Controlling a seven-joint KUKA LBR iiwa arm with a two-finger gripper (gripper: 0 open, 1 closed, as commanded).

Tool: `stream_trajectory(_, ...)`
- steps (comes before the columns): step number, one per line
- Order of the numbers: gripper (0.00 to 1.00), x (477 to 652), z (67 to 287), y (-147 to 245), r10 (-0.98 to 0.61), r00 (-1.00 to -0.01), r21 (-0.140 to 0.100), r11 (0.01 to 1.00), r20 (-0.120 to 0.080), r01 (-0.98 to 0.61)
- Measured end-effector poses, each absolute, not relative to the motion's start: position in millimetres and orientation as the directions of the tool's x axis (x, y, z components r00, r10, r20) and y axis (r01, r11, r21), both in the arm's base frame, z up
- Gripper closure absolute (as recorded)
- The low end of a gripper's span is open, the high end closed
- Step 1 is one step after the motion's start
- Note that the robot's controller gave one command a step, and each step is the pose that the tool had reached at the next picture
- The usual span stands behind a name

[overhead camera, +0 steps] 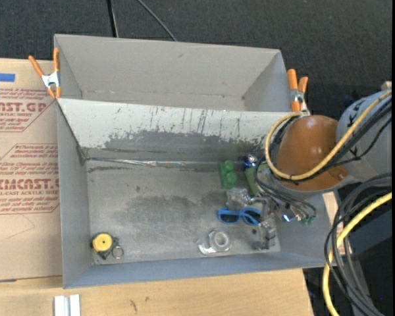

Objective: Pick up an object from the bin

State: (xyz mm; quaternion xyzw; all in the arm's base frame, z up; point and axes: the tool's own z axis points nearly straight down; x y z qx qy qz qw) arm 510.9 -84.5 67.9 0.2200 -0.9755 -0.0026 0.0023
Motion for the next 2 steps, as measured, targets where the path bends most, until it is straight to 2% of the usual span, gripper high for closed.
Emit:
stream_trajectory(1,1.00,513.9,70,-87,-0.426,-0.905,0.001,0.905,-0.002,-0.426)
stream_trajectory(2,1.00,523.5,235,-109,-0.435,-0.901,-0.007,0.901,-0.009,-0.435)
